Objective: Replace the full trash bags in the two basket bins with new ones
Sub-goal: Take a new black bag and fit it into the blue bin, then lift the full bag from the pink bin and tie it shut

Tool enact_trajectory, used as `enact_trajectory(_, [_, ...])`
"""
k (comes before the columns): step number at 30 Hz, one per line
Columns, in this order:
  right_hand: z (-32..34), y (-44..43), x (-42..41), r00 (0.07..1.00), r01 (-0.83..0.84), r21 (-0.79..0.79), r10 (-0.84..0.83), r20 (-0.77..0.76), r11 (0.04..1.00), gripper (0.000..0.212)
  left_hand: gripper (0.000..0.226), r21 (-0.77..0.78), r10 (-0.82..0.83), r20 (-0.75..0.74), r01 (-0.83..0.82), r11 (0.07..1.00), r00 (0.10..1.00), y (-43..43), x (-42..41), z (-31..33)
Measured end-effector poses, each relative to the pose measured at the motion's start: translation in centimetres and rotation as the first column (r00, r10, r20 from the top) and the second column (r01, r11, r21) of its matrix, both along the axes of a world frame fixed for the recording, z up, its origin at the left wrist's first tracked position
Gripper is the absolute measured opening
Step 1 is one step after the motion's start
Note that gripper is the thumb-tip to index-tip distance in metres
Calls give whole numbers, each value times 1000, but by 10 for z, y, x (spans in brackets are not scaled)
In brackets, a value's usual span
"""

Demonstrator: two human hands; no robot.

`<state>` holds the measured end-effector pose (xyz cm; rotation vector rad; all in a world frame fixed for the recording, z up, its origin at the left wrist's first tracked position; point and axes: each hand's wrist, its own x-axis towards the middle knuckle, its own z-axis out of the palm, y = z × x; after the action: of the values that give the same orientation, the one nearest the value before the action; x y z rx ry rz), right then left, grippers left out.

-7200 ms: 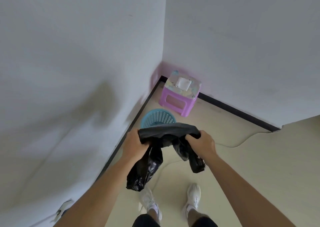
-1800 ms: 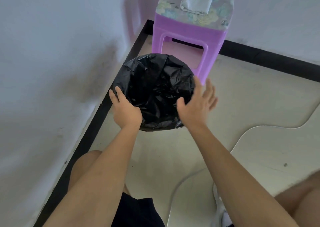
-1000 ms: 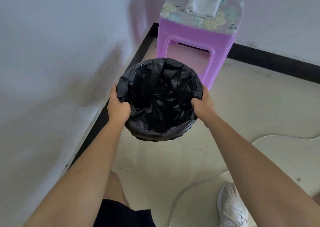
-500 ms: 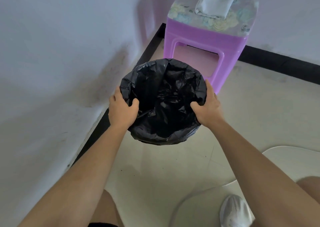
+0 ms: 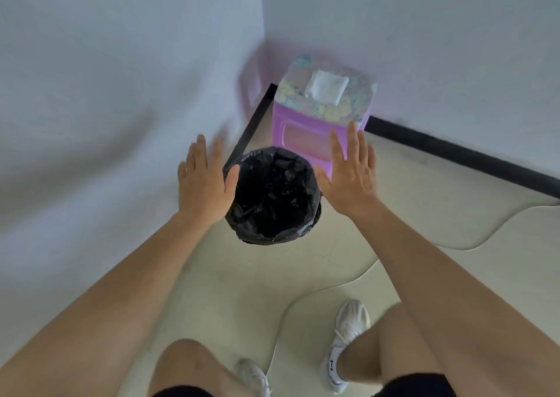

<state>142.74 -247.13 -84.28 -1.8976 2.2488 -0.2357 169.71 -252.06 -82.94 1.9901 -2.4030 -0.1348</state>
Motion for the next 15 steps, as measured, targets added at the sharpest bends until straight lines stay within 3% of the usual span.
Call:
enact_trajectory(4, [162,11,-24,997,-11,-11,10,-74,1000,76,64,44,-112,136,107,993,984,-4,-10,158])
enact_trajectory(8, [350,14,-52,990,26,-119,-42,-133,993,75,63,59,-200,233,191,980,952,-29,-33,349])
enact_trajectory(12, [509,21,-75,967,73,-248,-129,-218,966,72,58,-30,-260,212,272,962,942,-43,-64,521])
enact_trajectory(15, [589,51,-80,948,102,-330,-192,-253,938,70,55,-158,-310,130,328,931,942,-25,-84,606])
